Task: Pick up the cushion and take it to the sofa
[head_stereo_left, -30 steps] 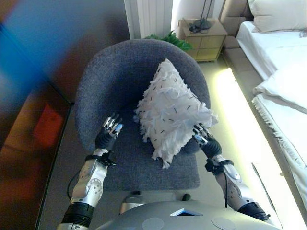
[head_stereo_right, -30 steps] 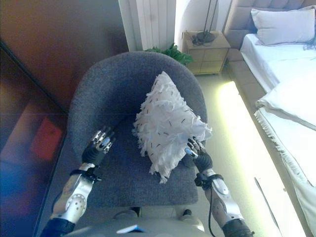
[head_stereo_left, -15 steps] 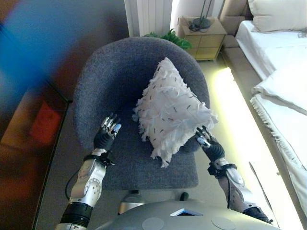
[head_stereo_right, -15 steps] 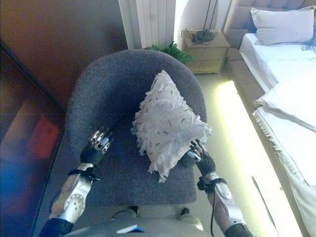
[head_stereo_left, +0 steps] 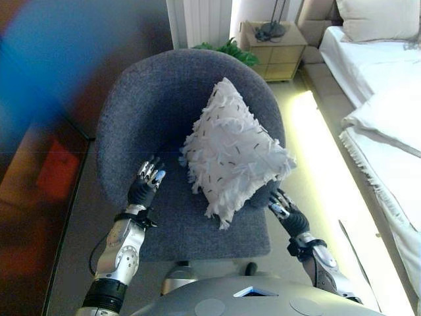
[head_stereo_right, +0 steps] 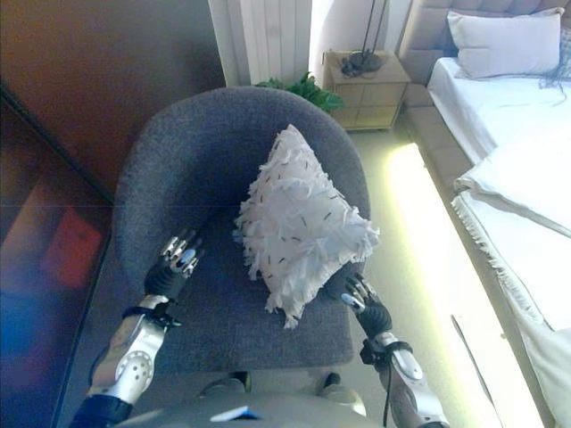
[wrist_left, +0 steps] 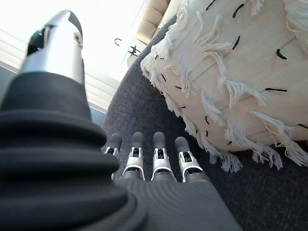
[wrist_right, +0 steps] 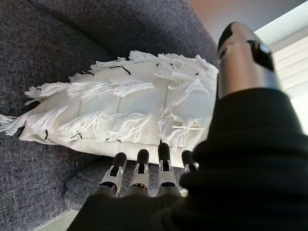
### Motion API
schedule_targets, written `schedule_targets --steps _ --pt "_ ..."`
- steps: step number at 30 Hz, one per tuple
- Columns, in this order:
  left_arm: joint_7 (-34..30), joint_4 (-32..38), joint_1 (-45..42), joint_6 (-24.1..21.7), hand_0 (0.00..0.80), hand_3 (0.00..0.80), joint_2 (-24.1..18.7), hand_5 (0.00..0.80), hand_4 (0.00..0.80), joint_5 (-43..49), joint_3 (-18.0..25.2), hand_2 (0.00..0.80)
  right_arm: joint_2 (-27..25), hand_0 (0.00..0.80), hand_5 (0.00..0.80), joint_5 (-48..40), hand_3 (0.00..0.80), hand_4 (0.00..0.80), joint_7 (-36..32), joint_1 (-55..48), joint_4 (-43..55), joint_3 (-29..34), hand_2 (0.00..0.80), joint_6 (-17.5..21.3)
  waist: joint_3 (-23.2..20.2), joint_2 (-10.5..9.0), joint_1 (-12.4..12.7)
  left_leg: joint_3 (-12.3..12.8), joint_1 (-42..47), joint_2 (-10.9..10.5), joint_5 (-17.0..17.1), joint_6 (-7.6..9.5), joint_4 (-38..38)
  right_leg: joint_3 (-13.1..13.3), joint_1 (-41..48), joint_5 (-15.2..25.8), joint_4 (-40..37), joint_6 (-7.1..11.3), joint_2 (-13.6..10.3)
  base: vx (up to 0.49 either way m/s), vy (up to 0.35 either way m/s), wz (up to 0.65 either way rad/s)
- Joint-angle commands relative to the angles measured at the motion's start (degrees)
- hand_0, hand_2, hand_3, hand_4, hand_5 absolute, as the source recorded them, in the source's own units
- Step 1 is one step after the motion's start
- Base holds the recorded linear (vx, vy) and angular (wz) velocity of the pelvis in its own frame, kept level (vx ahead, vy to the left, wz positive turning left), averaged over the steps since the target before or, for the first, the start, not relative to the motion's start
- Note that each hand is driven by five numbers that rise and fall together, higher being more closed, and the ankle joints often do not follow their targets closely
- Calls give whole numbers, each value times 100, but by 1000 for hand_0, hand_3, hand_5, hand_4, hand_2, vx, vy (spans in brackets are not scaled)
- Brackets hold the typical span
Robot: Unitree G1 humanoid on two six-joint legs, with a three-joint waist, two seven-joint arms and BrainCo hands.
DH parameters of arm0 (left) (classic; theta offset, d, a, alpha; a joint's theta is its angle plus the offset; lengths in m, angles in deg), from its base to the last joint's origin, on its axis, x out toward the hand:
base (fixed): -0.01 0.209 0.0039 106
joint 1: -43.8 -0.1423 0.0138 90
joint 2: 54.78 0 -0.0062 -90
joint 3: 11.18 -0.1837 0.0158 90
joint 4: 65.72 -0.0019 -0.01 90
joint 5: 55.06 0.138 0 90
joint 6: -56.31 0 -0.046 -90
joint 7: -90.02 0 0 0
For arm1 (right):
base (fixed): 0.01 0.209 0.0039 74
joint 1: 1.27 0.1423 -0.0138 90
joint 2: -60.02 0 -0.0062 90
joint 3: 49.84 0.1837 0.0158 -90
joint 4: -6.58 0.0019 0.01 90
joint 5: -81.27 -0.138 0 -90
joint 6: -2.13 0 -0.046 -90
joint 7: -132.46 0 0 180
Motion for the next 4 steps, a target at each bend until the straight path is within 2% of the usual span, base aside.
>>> schedule_targets --steps 1,4 --pt "-5 430 186 -306 0 0 -203 0 0 -154 126 0 97 0 0 -113 0 0 -41 109 347 201 0 310 74 -206 0 133 -122 -281 -114 331 88 -34 -118 104 64 109 -76 0 0 0" --pt "41 426 202 -318 0 0 -217 0 0 -132 82 0 91 0 0 -115 0 0 -25 111 371 187 0 334 75 -210 -2 134 -124 -279 -118 331 94 -41 -125 103 72 110 -77 0 0 0"
